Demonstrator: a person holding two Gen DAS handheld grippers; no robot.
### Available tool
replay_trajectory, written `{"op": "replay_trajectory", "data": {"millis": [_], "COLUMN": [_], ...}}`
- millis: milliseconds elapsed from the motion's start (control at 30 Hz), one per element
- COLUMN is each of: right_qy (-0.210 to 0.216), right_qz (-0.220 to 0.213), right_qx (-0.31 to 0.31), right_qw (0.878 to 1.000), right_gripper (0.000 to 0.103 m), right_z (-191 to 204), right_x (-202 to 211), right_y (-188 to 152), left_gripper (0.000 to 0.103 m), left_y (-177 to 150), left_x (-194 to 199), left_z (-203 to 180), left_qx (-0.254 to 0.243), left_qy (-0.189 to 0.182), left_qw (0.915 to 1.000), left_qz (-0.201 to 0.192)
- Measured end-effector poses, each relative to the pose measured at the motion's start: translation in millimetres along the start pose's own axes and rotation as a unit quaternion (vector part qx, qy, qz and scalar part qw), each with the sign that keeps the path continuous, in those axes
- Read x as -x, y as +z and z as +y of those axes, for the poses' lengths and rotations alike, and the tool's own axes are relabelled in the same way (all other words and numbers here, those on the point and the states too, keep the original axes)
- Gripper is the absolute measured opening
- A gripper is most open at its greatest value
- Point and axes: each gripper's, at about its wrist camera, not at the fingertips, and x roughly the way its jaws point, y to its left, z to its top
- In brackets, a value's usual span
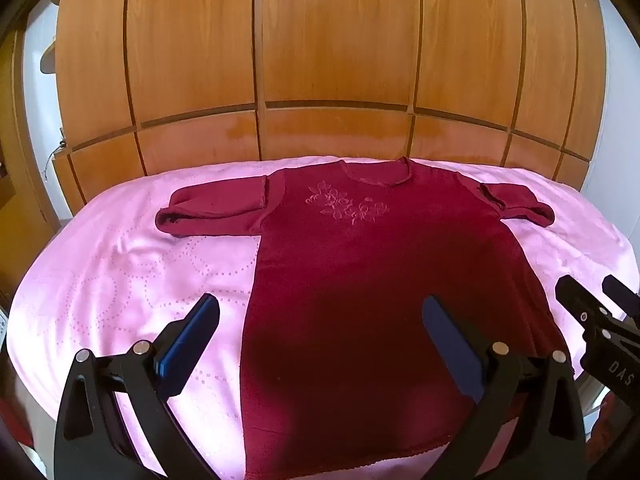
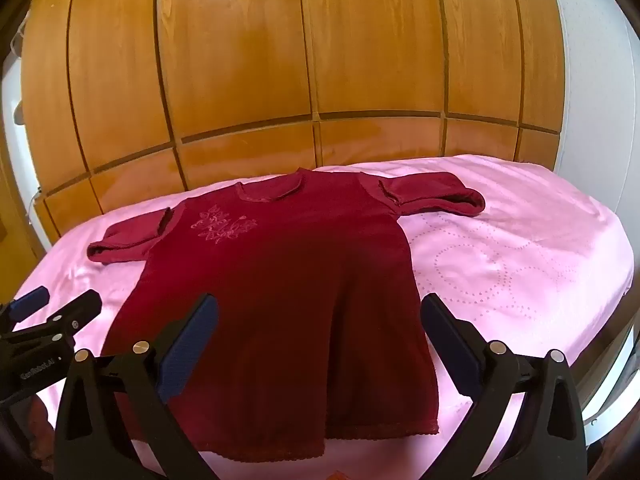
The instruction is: Fold small clothes
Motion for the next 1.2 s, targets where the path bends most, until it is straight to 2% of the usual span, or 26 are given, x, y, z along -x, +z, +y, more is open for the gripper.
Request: {"op": "replay_trajectory", "data": {"millis": [433,1200], "right_qy": [0.001,-0.001], "right_qz": [0.012,0.021], "right_qx": [-0.006,-0.006], "right_qw": [1.000,1.000], "right_gripper": [0.100,0.100], "right_z": [-7.8,-3.1], "right_x": [-3.9,-5.0], "right_y": [-3.1,-3.7], "left_gripper": [0.101,0.101], "left_y": [-8.4,-7.7], "left_x": [4.2,0.0], "left_z": [-4.2,-5.8], "left_qx": [-0.006,-0.006], "left_qy": [0.000,-0.005], "left_qw": [0.9999,1.0000], "left_qz": [-0.013,0.004]}}
